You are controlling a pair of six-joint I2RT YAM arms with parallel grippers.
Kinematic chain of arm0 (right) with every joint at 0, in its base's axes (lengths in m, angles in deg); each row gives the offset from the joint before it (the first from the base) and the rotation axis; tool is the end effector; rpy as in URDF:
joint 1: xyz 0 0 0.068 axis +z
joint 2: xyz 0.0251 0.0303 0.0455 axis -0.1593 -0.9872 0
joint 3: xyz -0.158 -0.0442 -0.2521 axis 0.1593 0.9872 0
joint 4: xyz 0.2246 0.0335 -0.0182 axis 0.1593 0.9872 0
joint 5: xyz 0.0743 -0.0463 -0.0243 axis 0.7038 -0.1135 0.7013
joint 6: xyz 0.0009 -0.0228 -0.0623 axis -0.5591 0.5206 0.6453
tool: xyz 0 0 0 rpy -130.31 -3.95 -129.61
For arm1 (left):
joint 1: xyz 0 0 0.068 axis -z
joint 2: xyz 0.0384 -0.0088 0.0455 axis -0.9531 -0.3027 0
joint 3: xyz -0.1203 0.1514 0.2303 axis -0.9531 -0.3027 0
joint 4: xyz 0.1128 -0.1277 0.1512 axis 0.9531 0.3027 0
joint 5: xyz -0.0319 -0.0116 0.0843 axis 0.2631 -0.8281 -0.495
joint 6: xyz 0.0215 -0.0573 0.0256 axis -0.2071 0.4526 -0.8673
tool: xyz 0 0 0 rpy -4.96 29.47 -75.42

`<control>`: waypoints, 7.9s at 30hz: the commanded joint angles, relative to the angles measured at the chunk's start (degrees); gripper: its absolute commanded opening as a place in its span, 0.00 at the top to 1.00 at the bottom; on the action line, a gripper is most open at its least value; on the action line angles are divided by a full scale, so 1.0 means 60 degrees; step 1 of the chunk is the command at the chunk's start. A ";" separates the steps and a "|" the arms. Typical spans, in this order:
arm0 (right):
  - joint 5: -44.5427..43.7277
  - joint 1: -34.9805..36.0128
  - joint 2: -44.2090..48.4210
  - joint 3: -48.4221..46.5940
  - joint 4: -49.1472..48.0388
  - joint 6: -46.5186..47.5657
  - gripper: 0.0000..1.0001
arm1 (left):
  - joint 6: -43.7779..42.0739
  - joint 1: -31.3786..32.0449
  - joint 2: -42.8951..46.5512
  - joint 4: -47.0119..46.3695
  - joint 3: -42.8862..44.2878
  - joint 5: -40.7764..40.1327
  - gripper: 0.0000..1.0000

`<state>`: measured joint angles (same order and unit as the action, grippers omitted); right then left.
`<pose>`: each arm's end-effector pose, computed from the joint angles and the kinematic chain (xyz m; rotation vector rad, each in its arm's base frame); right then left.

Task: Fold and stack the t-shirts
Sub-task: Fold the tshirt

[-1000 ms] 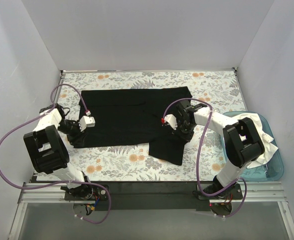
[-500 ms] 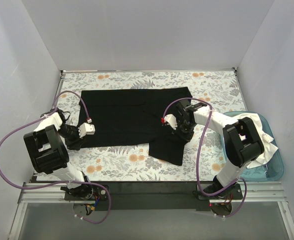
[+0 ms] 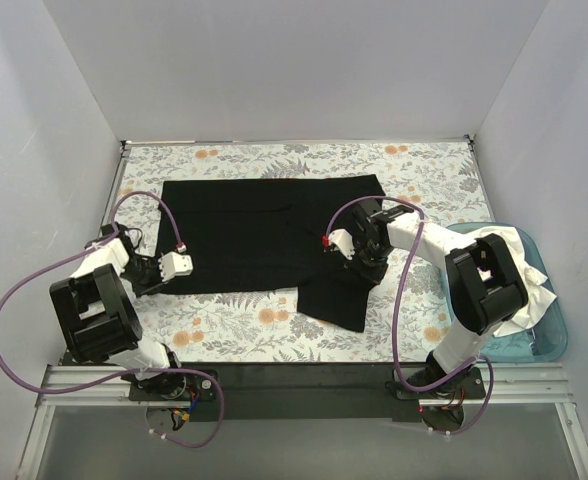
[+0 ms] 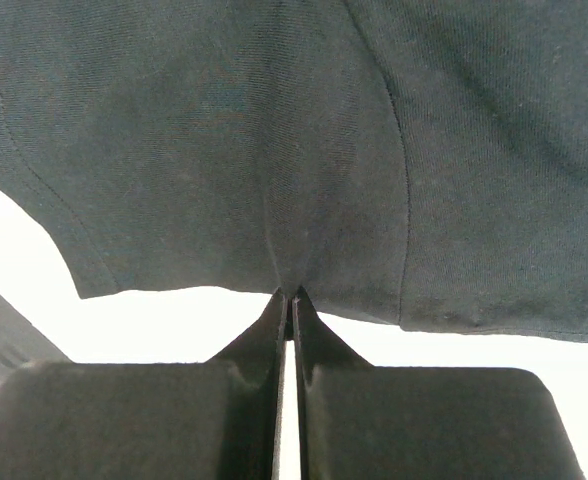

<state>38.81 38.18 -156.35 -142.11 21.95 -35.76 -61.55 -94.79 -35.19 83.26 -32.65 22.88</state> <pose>0.2377 0.1461 0.2096 -1.6154 2.4840 0.3413 0.1937 0.0610 0.1950 0.9064 2.7604 -0.3899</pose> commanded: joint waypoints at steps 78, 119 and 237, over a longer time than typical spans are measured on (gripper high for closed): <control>-0.0316 -0.1540 -0.3592 -0.7138 0.2811 0.2194 0.99 | 0.4469 -0.0029 -0.4033 0.1222 0.6540 0.2711 1.00; -0.0287 -0.1525 -0.5144 -0.9028 0.2885 0.2077 0.99 | 0.5142 -0.0029 -0.4824 0.0739 0.6819 0.2213 1.00; 0.3610 -0.3181 -0.2332 -0.4455 -0.0602 -0.3563 0.99 | 2.3424 0.9053 -0.3771 -0.9163 0.2424 0.3545 1.00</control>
<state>58.84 18.75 -171.83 -164.20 19.59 -57.96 79.21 -40.39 -62.64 28.33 -19.93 42.96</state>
